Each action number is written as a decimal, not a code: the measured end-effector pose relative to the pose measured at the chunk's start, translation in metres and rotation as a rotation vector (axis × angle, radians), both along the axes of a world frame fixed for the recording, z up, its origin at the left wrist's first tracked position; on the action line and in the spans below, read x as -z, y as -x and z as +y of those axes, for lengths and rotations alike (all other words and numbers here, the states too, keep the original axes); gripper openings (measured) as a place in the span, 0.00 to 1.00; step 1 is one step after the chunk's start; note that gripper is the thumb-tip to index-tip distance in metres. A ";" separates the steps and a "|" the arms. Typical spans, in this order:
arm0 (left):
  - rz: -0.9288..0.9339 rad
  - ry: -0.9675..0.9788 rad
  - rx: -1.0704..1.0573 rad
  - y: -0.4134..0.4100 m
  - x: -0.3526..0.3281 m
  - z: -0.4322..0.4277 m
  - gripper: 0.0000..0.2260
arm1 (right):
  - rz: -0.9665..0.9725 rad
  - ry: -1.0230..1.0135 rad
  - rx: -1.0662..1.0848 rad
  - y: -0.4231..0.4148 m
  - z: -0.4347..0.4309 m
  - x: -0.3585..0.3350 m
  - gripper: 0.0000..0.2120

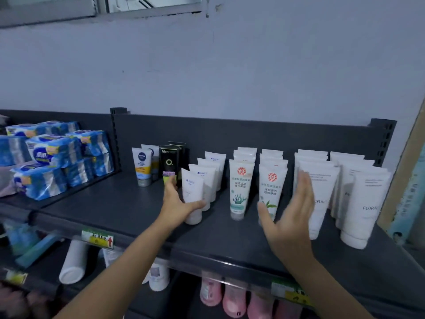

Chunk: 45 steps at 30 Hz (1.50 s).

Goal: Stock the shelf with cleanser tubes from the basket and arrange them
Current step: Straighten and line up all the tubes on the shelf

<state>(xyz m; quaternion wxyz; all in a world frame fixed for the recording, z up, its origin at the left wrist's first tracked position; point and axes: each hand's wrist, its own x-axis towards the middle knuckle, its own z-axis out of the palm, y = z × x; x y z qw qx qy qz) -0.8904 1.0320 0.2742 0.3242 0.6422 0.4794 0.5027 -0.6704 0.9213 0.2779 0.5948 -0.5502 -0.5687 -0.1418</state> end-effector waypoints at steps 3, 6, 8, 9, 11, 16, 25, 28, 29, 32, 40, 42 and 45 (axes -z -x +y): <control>-0.012 0.078 0.157 0.007 0.008 0.008 0.43 | 0.063 -0.009 -0.164 0.038 0.012 -0.003 0.36; 0.018 0.067 0.118 0.009 0.013 0.014 0.32 | 0.177 0.145 -0.338 0.071 0.031 0.002 0.30; 0.024 0.052 0.129 0.011 0.014 0.015 0.29 | 0.244 0.271 -0.353 0.089 0.046 0.004 0.26; 0.028 0.042 0.146 0.012 0.013 0.015 0.28 | 0.318 0.323 -0.366 0.097 0.053 0.002 0.25; 0.050 0.020 0.178 0.014 0.011 0.016 0.30 | 0.491 0.422 -0.425 0.109 0.065 -0.005 0.24; -0.381 0.319 0.375 0.024 -0.001 0.031 0.43 | 0.815 0.497 -0.508 0.124 0.090 -0.008 0.42; -0.484 0.472 0.646 0.031 -0.001 0.038 0.41 | 0.865 0.424 -0.569 0.147 0.106 0.008 0.36; -0.467 0.476 0.729 0.030 0.000 0.044 0.39 | 0.786 0.408 -0.497 0.148 0.108 0.013 0.23; -0.470 0.480 0.753 0.030 0.001 0.045 0.38 | 0.767 0.404 -0.478 0.147 0.109 0.014 0.22; -0.457 0.432 0.771 0.025 0.000 0.042 0.34 | 0.748 0.393 -0.491 0.145 0.111 0.016 0.25; -0.428 0.366 0.787 0.021 0.008 0.046 0.29 | 0.752 0.386 -0.479 0.142 0.119 0.019 0.34; -0.409 0.354 0.787 0.021 0.008 0.046 0.30 | 0.736 0.393 -0.482 0.141 0.118 0.019 0.32; -0.425 0.310 0.772 0.021 0.007 0.042 0.31 | 0.719 0.376 -0.474 0.139 0.120 0.022 0.30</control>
